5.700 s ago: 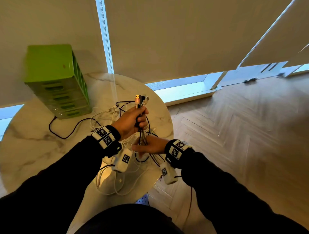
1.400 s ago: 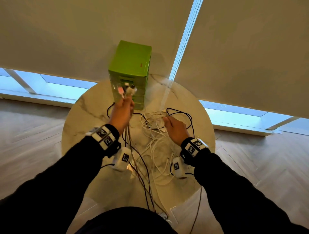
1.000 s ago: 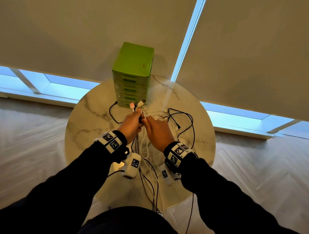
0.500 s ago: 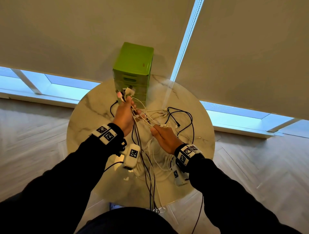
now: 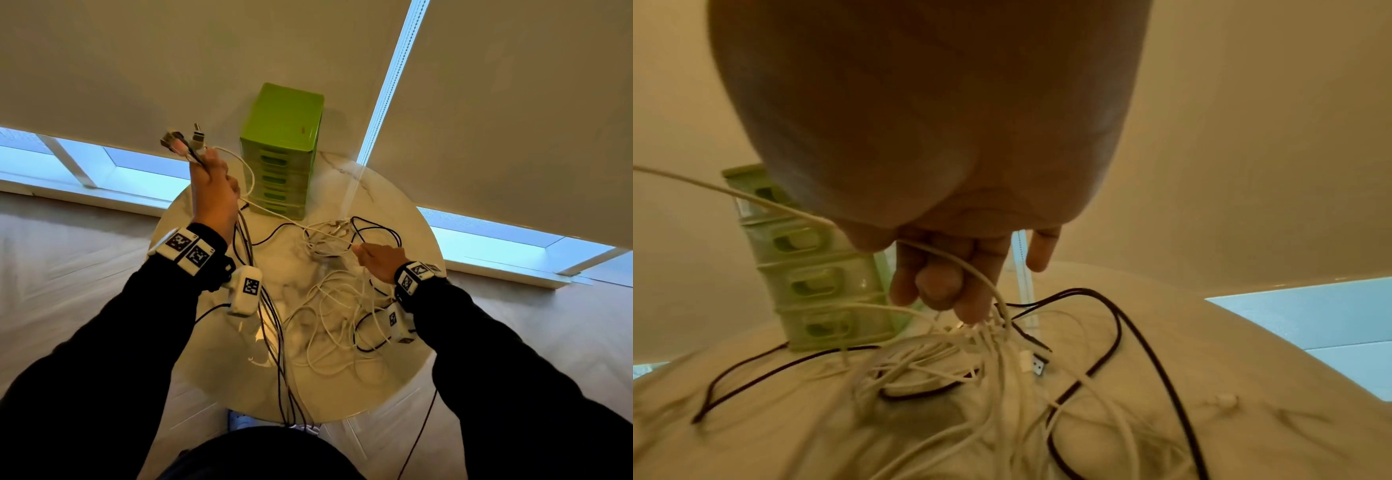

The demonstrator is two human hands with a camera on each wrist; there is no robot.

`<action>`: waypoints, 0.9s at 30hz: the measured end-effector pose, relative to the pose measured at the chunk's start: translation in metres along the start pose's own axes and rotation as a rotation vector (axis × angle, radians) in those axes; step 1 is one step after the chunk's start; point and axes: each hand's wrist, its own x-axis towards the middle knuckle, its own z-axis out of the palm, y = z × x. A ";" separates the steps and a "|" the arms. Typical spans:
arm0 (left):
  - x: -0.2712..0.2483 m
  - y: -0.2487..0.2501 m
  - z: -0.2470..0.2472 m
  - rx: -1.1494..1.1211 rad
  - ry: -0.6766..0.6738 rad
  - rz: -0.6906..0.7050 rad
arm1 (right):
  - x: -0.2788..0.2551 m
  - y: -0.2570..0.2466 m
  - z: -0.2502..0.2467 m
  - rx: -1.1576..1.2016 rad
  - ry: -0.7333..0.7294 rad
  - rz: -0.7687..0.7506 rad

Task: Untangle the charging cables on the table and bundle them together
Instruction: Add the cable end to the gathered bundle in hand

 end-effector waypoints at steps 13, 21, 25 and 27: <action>-0.066 -0.076 0.023 0.333 -0.286 -0.233 | -0.002 -0.108 -0.014 0.352 0.297 -0.392; -0.047 -0.076 0.034 0.233 -0.193 -0.395 | -0.006 -0.099 0.002 0.411 0.195 -0.494; -0.034 -0.066 0.034 0.154 -0.148 -0.357 | -0.004 -0.082 0.012 0.487 0.177 -0.448; -0.026 -0.063 0.030 0.103 -0.140 -0.318 | -0.001 -0.077 0.017 0.463 0.188 -0.460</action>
